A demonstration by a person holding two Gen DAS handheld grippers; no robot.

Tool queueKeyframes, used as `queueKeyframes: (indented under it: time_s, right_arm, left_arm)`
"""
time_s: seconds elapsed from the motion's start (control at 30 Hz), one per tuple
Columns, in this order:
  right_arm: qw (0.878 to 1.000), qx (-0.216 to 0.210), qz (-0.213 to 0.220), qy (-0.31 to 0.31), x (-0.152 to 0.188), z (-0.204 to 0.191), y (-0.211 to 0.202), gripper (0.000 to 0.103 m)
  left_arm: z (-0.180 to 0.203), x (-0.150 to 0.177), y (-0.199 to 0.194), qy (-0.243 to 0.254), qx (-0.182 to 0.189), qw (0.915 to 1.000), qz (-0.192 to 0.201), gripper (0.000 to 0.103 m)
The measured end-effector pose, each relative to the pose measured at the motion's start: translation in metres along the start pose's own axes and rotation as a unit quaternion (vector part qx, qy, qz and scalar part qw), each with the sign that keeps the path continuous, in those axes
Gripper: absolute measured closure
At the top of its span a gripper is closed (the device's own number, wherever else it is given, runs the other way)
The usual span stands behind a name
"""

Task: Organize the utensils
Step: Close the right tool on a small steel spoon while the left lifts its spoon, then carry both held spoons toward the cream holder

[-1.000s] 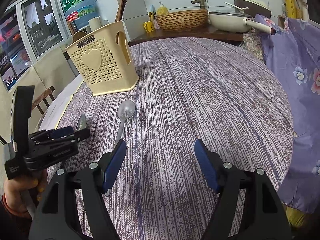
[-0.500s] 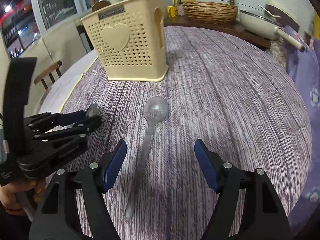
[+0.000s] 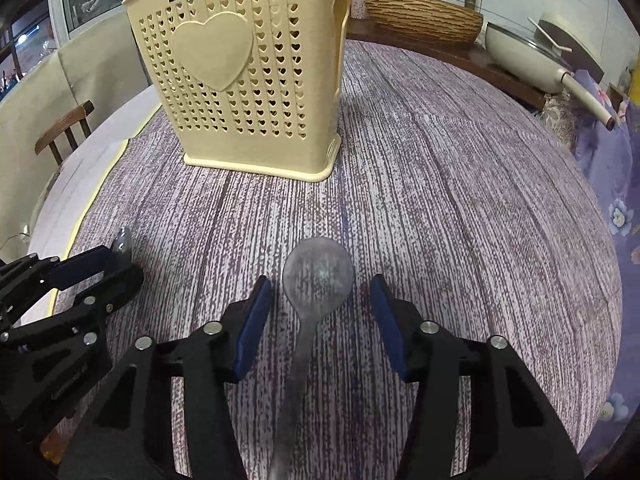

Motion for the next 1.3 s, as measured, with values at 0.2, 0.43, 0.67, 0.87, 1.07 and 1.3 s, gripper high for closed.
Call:
queueKeyframes:
  time_s: [0.2,0.43,0.67,0.87,1.07,1.3]
  right_arm:
    - [1.0,-0.002,0.006,-0.004,-0.001,-0.001,0.0,0.066]
    - [0.998,-0.03,0.048,0.026,-0.008,0.015,-0.023,0.066]
    - [0.992,-0.042,0.108,0.041,-0.024,0.028,-0.078,0.066]
    - [0.988,-0.044,0.142,0.032,-0.033,0.033,-0.117,0.066]
    - [0.987,-0.039,0.153,0.026,-0.036,0.035,-0.131,0.066]
    - [0.987,-0.034,0.152,0.025,-0.033,0.034,-0.13,0.066]
  left_arm:
    - [0.001,-0.002,0.001,0.002,-0.004,1.0,0.003,0.066]
    - [0.009,-0.008,-0.008,0.0,0.017,0.9998,0.014,0.066]
    - [0.021,-0.032,-0.049,-0.013,0.059,0.9962,0.062,0.066]
    - [0.028,-0.053,-0.086,-0.017,0.078,0.9906,0.111,0.066]
    - [0.031,-0.063,-0.091,-0.034,0.098,0.9859,0.132,0.066]
    - [0.032,-0.056,-0.077,-0.043,0.105,0.986,0.122,0.066]
Point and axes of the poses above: each gripper's, at about its wrist camera, not at the fingertips, and y roughly the way its jaws point, z to its right, x to its underside, the point moved 7 cm from there along y, roughly the way its jaws point, and after that the axes turned 12 degrees about -y, right-handed, at the moved point
